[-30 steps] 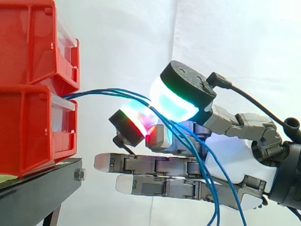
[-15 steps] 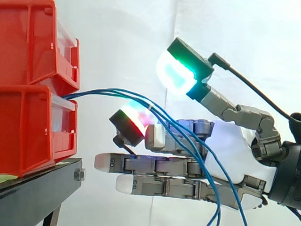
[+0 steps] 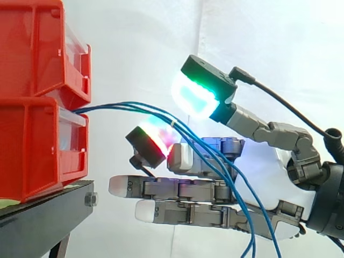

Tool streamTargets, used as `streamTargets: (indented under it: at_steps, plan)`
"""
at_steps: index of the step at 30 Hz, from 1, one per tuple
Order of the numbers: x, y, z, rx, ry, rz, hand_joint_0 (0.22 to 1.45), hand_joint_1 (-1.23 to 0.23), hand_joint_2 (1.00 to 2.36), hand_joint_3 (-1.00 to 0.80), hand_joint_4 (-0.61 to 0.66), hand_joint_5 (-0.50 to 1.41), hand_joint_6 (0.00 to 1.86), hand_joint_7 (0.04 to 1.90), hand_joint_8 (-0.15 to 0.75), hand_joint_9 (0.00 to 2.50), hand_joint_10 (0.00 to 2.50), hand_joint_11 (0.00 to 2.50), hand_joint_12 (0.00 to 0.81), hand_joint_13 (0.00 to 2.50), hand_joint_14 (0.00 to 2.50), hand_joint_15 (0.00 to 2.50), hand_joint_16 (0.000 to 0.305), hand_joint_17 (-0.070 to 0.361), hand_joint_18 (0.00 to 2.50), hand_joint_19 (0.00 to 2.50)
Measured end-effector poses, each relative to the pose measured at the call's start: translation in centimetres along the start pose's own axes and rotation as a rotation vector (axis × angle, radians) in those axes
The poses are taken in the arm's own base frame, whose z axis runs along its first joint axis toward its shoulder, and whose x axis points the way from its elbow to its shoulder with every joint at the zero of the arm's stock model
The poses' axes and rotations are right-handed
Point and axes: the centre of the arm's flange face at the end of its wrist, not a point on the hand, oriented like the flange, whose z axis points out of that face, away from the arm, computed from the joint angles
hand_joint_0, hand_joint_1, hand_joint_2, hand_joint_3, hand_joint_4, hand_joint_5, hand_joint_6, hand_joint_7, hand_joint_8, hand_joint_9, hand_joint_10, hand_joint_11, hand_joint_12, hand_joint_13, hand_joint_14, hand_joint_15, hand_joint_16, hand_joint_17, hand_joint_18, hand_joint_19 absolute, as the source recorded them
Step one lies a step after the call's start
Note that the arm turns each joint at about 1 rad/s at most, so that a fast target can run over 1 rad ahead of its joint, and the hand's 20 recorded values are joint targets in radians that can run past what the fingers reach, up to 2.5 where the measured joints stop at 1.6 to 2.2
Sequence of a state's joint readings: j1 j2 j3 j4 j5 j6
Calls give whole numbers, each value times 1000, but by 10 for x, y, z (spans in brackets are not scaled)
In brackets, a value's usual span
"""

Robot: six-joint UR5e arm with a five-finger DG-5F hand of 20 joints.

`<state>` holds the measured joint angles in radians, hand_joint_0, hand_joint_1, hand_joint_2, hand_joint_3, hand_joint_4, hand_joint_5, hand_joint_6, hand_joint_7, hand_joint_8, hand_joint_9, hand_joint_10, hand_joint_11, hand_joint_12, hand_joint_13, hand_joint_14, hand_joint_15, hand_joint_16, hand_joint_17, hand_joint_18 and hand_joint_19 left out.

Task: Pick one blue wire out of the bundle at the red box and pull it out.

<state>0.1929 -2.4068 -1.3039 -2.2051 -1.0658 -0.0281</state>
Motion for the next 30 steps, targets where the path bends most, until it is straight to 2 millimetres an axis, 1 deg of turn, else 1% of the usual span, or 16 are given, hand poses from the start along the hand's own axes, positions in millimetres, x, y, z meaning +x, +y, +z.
streamTargets:
  at_steps: [5, 8, 10, 13, 21, 30]
  plan:
    - [0, 0, 0, 1, 0, -3, 587, -658, 1011, -350, 201, -96, 831, 1169, 274, 1219, 24, 850, 372, 556, 12, 310, 49, 110, 524, 513]
    - [0, 0, 0, 1, 0, -5, 586, -673, 1015, -279, 193, -89, 841, 1192, 278, 1278, 26, 891, 373, 597, 12, 326, 49, 109, 551, 525]
    - [-1, 0, 0, 2, -1, -7, 583, -696, 1016, -200, 163, -72, 844, 1193, 299, 1393, 24, 935, 398, 668, 12, 333, 53, 119, 622, 496]
    - [-2, 0, 0, 5, -3, -11, 583, -715, 1014, -168, 141, -66, 844, 1193, 310, 1410, 25, 934, 414, 703, 12, 337, 56, 126, 670, 479]
    - [-3, -2, -2, 21, -5, -33, 588, -738, 1014, -163, 136, -67, 845, 1196, 307, 1421, 24, 969, 412, 700, 12, 344, 55, 124, 662, 478]
    - [-5, -2, -2, 27, -6, -100, 589, -745, 1015, -173, 135, -70, 845, 1193, 301, 1393, 25, 966, 404, 682, 12, 343, 54, 121, 642, 484]
